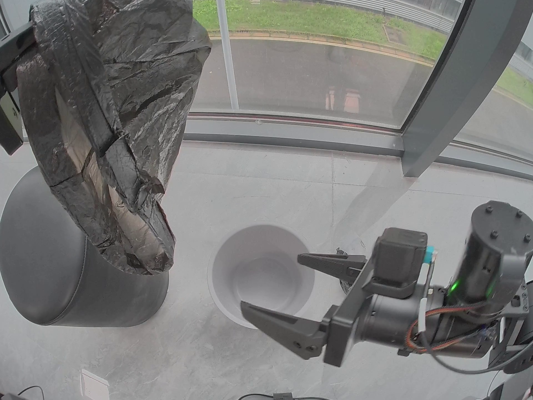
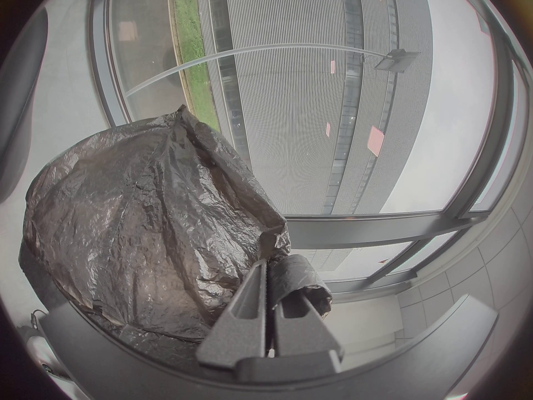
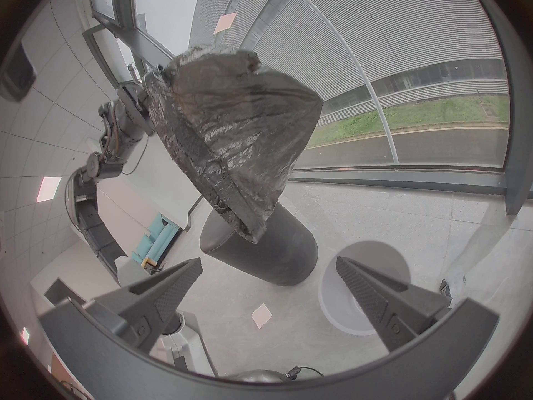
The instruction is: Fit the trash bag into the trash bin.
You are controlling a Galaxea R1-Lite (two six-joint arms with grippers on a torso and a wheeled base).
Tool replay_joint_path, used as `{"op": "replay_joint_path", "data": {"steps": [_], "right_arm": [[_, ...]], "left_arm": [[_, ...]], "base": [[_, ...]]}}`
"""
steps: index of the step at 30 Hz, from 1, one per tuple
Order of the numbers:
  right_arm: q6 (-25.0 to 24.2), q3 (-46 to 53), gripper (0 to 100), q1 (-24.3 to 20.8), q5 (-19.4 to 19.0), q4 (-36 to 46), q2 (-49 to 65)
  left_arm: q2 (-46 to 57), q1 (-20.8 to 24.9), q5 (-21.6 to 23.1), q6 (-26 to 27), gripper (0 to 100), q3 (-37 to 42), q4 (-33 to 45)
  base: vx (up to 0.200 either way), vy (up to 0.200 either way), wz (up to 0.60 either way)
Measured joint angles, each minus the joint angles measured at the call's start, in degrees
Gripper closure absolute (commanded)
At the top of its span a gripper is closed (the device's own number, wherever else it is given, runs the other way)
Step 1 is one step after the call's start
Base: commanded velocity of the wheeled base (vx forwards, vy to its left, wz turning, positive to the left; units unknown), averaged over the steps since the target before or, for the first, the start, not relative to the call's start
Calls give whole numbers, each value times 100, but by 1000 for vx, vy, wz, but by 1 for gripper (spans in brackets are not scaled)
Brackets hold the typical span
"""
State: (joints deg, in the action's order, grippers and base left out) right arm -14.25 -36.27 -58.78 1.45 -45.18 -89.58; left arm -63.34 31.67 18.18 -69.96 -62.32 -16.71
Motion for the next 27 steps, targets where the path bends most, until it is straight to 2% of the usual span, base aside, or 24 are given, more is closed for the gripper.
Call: {"op": "replay_joint_path", "data": {"steps": [5,11,13,19,23,27], "right_arm": [[2,-124,0,-282,315,-647,-541],[7,-256,0,-402,421,-841,-1067],[5,-306,0,-414,434,-857,-1221],[2,-458,0,-412,528,-940,-1610],[11,-596,0,-382,783,-1164,-1943],[18,-714,0,-321,842,-1315,-2186]], "left_arm": [[-138,284,-178,79,100,28,-41],[-391,895,-1092,806,100,48,-61],[-477,1135,-1243,980,100,50,-79],[-623,1648,-1339,1147,100,52,-228],[-664,1868,-1339,1161,100,26,-290],[-686,1990,-1309,1150,100,22,-302]], "base": [[0,0,0],[0,0,0],[0,0,0],[0,0,0],[0,0,0],[0,0,0]]}}
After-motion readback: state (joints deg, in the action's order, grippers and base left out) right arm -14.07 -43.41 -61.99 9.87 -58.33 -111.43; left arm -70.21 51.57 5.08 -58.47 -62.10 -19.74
